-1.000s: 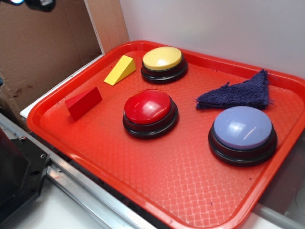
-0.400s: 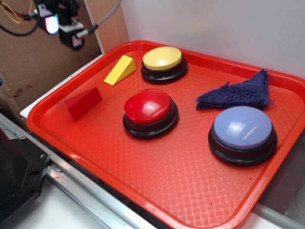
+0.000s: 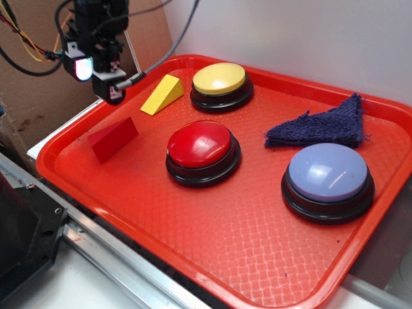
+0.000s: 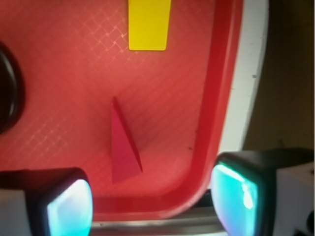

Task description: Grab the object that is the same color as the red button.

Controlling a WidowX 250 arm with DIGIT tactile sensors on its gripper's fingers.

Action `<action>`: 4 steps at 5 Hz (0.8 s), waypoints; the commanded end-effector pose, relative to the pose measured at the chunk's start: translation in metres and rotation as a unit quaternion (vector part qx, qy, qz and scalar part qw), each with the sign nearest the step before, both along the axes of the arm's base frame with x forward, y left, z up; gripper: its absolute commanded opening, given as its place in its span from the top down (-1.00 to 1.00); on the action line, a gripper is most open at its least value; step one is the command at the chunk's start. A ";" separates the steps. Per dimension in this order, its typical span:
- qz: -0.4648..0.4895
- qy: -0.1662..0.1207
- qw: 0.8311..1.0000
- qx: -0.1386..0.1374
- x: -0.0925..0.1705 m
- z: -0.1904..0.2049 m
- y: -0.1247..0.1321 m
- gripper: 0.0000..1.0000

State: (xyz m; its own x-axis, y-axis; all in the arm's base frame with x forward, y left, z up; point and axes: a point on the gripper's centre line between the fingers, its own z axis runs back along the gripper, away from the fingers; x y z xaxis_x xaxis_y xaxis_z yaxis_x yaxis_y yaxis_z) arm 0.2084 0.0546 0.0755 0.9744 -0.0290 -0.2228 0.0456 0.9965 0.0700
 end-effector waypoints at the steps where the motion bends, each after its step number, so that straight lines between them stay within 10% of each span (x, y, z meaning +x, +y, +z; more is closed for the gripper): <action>1: -0.011 0.053 0.999 0.002 0.002 -0.055 -0.007 -1.00; 3: -0.004 0.075 0.997 0.009 -0.009 -0.069 -0.012 -0.74; 4: 0.005 0.071 0.997 -0.002 -0.008 -0.069 -0.009 1.00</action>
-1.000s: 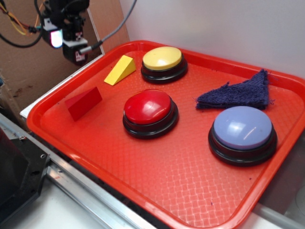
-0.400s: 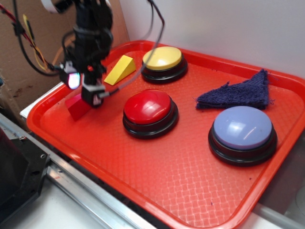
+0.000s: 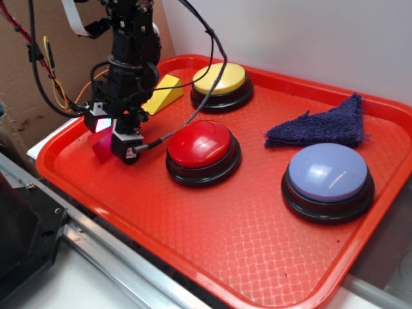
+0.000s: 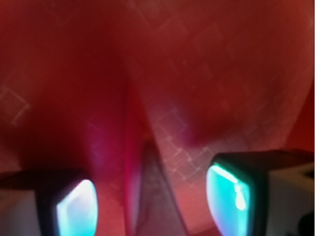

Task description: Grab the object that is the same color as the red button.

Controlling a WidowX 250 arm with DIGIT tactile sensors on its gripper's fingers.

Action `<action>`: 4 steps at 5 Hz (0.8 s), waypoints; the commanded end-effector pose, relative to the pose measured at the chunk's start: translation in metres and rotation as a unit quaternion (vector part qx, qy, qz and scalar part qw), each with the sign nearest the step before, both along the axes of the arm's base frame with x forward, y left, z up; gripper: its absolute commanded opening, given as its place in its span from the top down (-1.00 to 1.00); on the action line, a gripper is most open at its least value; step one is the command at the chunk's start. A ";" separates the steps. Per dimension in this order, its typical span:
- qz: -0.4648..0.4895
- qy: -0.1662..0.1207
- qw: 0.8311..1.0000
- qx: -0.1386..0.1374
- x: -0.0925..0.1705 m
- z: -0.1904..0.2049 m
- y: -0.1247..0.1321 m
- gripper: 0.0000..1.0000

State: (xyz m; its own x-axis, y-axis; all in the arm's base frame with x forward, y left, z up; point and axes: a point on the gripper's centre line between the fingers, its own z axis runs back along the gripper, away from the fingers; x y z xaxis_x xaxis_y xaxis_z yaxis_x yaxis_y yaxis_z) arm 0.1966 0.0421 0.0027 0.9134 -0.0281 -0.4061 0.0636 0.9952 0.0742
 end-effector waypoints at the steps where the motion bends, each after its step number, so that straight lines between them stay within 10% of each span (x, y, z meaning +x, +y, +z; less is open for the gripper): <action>1: 0.011 -0.026 1.000 0.002 0.004 0.006 0.003 1.00; 3: 0.023 -0.040 0.999 0.014 0.006 0.025 0.004 1.00; 4: 0.026 -0.110 0.993 0.031 0.010 0.076 -0.001 1.00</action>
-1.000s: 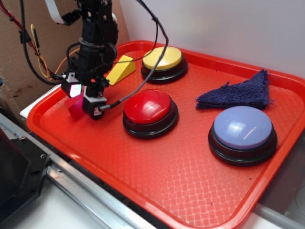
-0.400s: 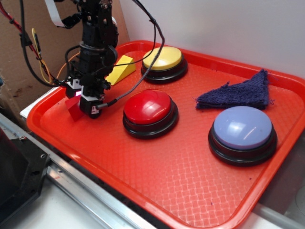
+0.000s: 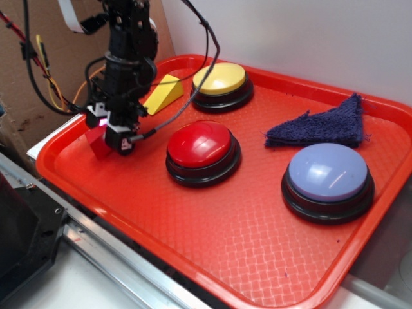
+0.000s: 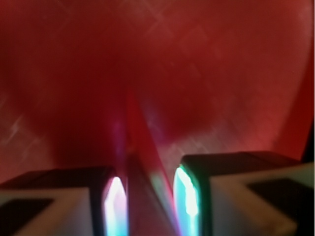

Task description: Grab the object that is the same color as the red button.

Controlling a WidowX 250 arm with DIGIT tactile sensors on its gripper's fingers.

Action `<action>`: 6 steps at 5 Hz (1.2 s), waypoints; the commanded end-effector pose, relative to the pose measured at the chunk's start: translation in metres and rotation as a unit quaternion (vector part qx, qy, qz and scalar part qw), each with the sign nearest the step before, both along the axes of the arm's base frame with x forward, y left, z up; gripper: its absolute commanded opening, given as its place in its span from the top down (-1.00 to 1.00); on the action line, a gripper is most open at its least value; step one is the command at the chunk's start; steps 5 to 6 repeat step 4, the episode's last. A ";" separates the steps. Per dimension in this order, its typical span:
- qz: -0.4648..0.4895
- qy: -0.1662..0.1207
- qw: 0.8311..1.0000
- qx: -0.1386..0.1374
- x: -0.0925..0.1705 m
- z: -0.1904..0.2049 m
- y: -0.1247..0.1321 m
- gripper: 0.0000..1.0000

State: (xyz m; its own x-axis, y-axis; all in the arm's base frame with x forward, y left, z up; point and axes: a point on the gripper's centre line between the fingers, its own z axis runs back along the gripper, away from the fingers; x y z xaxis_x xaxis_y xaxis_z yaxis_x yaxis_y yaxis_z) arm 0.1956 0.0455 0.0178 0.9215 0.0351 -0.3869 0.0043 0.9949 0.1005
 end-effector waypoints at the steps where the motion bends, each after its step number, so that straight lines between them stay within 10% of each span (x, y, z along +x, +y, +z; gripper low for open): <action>1: 0.016 -0.157 0.987 0.022 0.003 0.111 -0.011 1.00; 4: 0.049 -0.236 0.970 -0.031 -0.034 0.260 -0.019 1.00; 6: 0.049 -0.236 0.970 -0.031 -0.034 0.260 -0.019 1.00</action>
